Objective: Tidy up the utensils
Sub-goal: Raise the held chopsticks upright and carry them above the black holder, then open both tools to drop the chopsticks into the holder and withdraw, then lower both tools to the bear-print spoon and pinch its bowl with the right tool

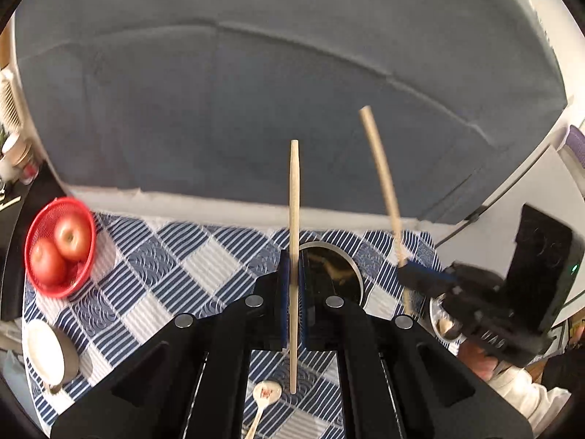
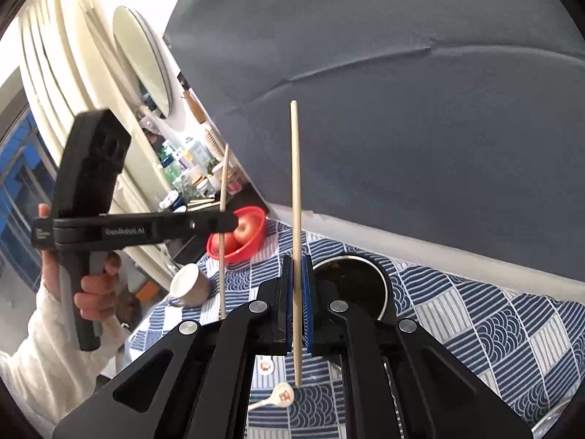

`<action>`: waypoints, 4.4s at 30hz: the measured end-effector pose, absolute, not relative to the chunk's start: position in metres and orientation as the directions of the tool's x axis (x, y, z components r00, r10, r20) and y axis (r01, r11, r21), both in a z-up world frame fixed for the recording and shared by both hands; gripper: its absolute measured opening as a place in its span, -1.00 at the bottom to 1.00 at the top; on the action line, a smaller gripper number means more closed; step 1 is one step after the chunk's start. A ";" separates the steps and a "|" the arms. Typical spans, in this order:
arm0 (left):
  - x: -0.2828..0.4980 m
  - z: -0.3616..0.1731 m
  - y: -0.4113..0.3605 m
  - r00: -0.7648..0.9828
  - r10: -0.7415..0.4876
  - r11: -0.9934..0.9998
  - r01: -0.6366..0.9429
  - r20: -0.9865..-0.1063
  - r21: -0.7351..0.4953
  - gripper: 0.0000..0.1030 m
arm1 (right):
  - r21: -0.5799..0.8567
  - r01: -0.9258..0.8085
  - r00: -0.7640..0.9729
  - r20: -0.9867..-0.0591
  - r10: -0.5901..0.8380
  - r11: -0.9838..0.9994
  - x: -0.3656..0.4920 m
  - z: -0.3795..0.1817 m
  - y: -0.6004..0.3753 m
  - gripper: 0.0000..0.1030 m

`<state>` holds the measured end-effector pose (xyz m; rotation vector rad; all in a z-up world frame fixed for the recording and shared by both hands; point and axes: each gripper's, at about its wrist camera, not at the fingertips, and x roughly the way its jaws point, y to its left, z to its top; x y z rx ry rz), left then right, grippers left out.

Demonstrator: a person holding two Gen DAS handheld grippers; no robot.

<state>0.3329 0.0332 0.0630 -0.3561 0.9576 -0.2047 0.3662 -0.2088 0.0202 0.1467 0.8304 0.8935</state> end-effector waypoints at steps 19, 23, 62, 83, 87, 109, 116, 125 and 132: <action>0.399 0.032 0.030 0.563 -0.449 0.858 0.057 -0.694 -0.510 -0.90 | 0.463 -0.565 0.367 -0.600 0.711 0.682 0.411 -0.030 -0.182 -0.91; 0.399 0.016 0.017 0.543 -0.402 0.894 0.058 -0.737 -0.445 -0.90 | 0.452 -0.556 0.365 -0.621 0.694 0.697 0.409 -0.046 -0.180 -0.91; 0.332 0.006 -0.010 0.432 -0.262 0.961 0.039 -0.863 -0.272 -0.61 | 0.223 -0.645 0.388 -0.728 0.565 0.731 0.346 -0.034 -0.189 -0.85; 0.279 -0.013 0.003 0.397 -0.199 0.971 -0.046 -0.896 -0.236 0.28 | 0.203 -0.628 0.402 -0.742 0.537 0.751 0.329 -0.036 -0.199 0.02; 0.271 -0.019 0.004 0.381 -0.199 0.969 -0.061 -0.903 -0.239 0.32 | 0.204 -0.626 0.396 -0.748 0.533 0.752 0.323 -0.039 -0.203 0.05; 0.193 -0.055 0.032 0.339 -0.111 0.952 -0.233 -0.934 -0.198 0.76 | 0.161 -0.659 0.326 -0.819 0.472 0.734 0.275 -0.065 -0.215 0.58; 0.155 -0.081 0.048 0.295 -0.098 0.922 -0.334 -0.950 -0.199 0.79 | 0.131 -0.705 0.281 -0.851 0.444 0.697 0.252 -0.080 -0.204 0.65; 0.106 -0.109 0.060 0.274 -0.112 0.870 -0.438 -0.955 -0.228 0.80 | 0.130 -0.748 0.212 -0.882 0.420 0.651 0.221 -0.105 -0.191 0.66; 0.085 -0.129 0.060 0.247 -0.142 0.844 -0.476 -0.959 -0.247 0.80 | 0.136 -0.765 0.169 -0.900 0.401 0.630 0.213 -0.120 -0.181 0.66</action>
